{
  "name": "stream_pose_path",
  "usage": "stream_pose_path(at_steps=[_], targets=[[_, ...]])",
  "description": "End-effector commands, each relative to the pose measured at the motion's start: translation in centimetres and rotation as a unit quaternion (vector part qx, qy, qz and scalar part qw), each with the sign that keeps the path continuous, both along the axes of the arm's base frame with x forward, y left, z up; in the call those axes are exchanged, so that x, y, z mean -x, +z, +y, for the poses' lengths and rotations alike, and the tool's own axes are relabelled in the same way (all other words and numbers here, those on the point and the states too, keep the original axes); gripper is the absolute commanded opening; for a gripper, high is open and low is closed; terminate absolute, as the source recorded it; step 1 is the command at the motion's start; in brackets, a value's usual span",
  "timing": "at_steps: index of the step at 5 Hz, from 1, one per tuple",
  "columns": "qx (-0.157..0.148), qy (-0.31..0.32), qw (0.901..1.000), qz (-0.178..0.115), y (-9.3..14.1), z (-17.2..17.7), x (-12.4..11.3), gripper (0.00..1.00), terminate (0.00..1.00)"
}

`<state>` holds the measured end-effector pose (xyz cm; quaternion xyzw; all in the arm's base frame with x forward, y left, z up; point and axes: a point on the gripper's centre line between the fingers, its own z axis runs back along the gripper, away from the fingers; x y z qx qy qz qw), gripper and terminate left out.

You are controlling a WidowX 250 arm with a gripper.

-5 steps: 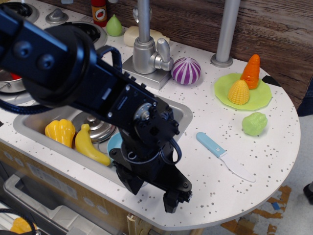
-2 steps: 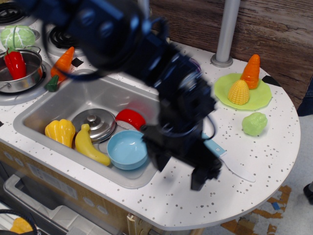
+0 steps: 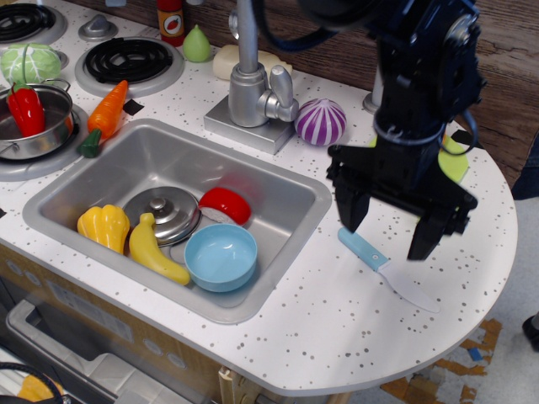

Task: Put broccoli in bowl

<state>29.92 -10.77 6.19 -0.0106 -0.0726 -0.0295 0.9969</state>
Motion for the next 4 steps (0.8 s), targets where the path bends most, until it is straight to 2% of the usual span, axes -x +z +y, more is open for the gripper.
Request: stream_pose_path(at_steps=[1,3,4], targets=[[-0.033,-0.024,0.9984,-0.039,-0.5,-1.7,-4.1,1.0,0.0],[0.009,-0.062,0.9963,-0.059,-0.9,-1.5,-7.4,1.0,0.0],[0.01,-0.084,0.9946,-0.061,-1.1,-1.6,-8.6,1.0,0.0]])
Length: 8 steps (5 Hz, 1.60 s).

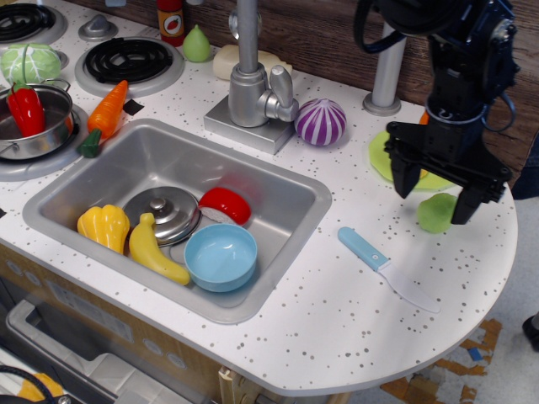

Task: Put broccoli in bowl

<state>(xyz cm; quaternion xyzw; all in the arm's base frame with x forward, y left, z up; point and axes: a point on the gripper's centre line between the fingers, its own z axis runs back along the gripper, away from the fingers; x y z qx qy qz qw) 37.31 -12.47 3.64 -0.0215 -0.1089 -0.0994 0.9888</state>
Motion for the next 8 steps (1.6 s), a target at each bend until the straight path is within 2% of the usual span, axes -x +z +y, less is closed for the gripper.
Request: stream_pose_path(at_steps=[1,3,5,6,7,8], targets=[[0.035,-0.014,0.999,-0.023,0.9,-0.3,-1.5,1.0,0.0],[0.066,-0.015,0.9975,-0.022,-0.7,-0.1,-1.3,1.0,0.0],[0.076,-0.004,0.9967,-0.028,-1.8,0.1,-0.8,1.0,0.0],[0.055,0.005,0.9983,-0.018,-1.0,0.5,-0.3,0.0,0.0],[0.0,0.02,0.9998,-0.001,1.0,1.2,0.4,0.0,0.0],[-0.072,0.022,0.9971,0.01,3.0,2.7,1.8,0.0,0.0]])
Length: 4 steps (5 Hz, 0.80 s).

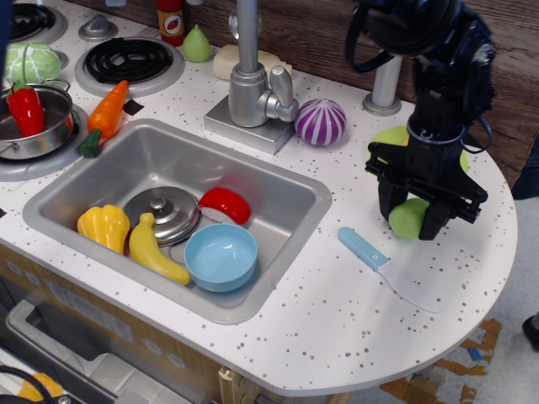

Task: Put broccoli in bowl

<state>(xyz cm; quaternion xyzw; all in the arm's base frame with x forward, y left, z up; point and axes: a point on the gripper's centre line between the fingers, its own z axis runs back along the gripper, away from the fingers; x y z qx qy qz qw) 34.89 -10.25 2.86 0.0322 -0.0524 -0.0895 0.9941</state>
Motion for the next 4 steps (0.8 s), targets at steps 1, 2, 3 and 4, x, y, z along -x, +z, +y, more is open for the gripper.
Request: stream_pose_path(at_steps=[1,2,3,4], targets=[[-0.05,0.008,0.9984,-0.025,3.9,3.5,1.1,0.0,0.0],[-0.066,0.005,0.9977,-0.019,3.4,7.4,2.7,0.0,0.0],[-0.046,-0.001,0.9987,-0.022,2.0,11.9,4.1,0.0,0.0],[-0.018,0.016,0.9997,-0.005,1.1,14.0,5.0,0.0,0.0]])
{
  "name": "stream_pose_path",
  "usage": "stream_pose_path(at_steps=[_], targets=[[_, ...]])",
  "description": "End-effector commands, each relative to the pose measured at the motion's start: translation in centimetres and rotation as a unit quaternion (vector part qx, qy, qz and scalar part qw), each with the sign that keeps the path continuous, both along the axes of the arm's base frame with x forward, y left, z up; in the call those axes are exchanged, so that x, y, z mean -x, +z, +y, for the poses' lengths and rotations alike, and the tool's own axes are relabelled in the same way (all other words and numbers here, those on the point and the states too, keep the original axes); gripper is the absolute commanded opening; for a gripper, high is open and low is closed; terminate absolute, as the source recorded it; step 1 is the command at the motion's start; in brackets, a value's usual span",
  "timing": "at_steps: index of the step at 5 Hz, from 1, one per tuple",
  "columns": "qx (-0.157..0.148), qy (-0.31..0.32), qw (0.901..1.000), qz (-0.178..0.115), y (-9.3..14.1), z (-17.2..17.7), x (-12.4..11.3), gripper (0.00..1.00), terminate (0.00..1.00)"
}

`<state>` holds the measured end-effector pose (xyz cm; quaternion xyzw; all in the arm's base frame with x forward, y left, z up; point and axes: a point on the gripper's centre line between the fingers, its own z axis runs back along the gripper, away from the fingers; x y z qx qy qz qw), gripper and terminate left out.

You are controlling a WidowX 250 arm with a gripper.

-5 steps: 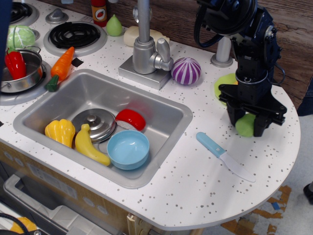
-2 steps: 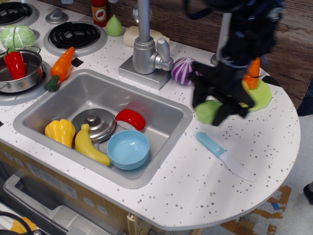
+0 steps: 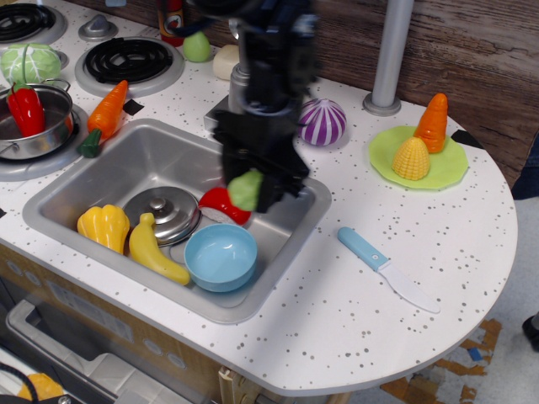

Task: Put broccoli in bowl

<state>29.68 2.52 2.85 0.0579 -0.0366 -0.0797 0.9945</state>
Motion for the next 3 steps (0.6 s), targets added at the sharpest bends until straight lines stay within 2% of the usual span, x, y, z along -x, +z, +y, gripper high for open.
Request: stream_pose_path(at_steps=[1,2,3], targets=[[0.007,-0.024,0.9988,-0.043,-0.4,2.47,0.76,1.0,0.0],[0.007,-0.024,0.9988,-0.043,-0.4,2.47,0.76,1.0,0.0],[0.007,-0.024,0.9988,-0.043,-0.4,2.47,0.76,1.0,1.0]])
